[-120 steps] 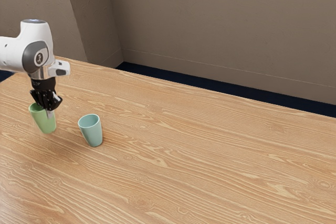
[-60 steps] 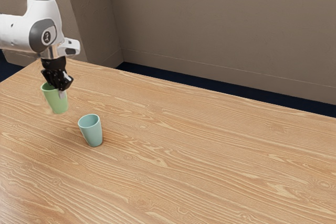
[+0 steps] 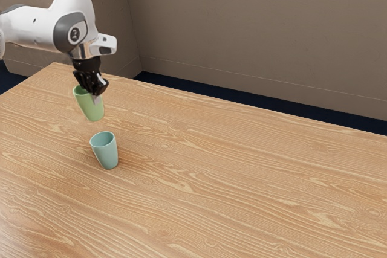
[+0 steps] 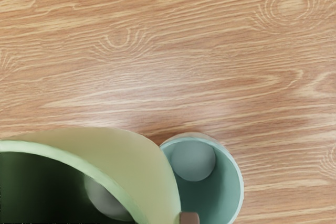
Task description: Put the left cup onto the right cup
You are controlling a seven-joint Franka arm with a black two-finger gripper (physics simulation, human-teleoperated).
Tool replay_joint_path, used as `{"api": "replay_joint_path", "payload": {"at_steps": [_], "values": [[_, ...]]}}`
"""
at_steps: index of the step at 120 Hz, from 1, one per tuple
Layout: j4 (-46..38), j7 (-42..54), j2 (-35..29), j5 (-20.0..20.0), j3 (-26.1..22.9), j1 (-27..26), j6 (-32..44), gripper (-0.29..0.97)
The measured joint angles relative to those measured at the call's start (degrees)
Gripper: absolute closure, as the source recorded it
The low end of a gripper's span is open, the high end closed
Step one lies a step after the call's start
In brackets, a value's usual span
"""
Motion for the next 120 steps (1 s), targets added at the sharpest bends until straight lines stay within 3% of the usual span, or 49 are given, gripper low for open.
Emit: {"api": "replay_joint_path", "payload": {"at_steps": [49, 82, 120], "values": [[-0.57, -2.06, 1.08, -0.03, -2.43, 0.18, 0.02, 0.78], [-7.72, -3.63, -3.24, 0.09, -2.4, -0.42, 0.12, 0.79], [-8.31, -5.1, -2.92, 0.07, -2.36, -0.44, 0.53, 0.79]]}}
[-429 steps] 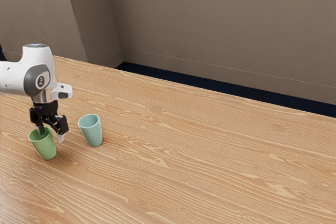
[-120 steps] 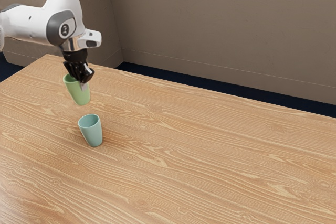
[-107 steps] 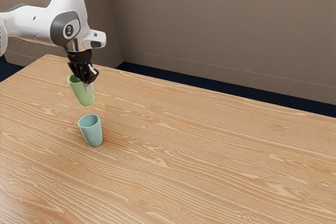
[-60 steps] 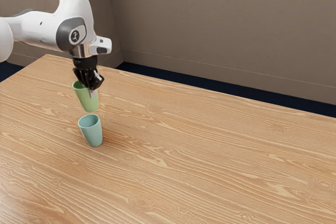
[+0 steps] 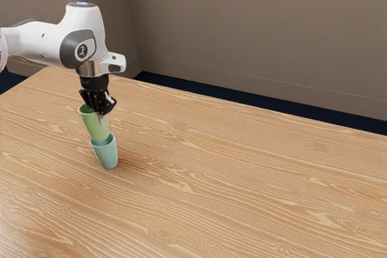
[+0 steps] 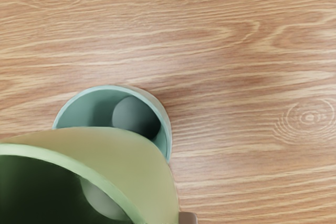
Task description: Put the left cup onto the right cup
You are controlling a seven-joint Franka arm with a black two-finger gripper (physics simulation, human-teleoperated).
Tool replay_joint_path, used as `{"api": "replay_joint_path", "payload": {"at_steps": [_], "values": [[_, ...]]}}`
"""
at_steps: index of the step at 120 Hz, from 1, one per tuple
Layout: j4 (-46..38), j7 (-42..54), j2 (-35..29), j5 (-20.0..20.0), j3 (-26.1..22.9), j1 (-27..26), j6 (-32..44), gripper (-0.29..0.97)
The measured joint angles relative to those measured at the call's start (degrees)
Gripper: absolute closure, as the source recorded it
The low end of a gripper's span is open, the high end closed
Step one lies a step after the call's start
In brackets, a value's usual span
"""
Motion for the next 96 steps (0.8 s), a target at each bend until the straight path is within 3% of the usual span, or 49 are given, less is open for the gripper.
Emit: {"api": "replay_joint_path", "payload": {"at_steps": [96], "values": [[0.25, -1.53, 4.08, 0.64, 0.11, 0.62, 4.51, 0.78]]}}
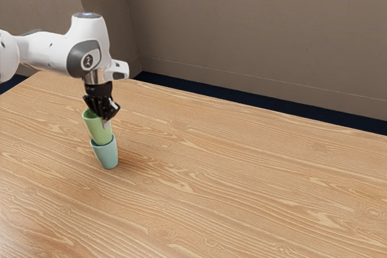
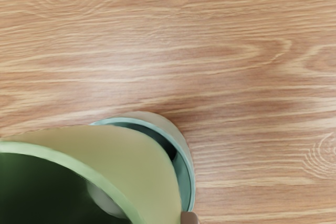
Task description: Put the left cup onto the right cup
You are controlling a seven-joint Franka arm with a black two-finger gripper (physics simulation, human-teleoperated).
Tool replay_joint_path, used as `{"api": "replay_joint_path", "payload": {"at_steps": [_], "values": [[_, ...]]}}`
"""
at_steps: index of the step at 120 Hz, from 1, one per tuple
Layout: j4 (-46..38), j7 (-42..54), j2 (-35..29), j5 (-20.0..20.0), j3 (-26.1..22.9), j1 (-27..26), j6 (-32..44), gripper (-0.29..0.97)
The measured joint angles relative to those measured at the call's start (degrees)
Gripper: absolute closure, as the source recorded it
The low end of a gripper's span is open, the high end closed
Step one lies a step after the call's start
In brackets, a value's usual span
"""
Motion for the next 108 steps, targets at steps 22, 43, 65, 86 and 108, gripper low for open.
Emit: {"api": "replay_joint_path", "payload": {"at_steps": [22, 43, 65, 86, 108], "values": [[-0.1, -0.09, 0.57, -0.13, 0.01, -0.35, 0.29, 0.6], [-0.12, -0.07, 0.74, -0.31, 0.02, -0.53, 0.36, 0.27], [0.68, -0.02, 0.31, -0.35, 0.02, -0.61, 0.28, 0.11], [3.95, 0.1, -0.52, -0.14, 0.17, -0.62, -1.34, 0.05], [9.75, 0.11, -1.24, 0.01, 0.19, -0.64, -6.44, 0.02]]}}
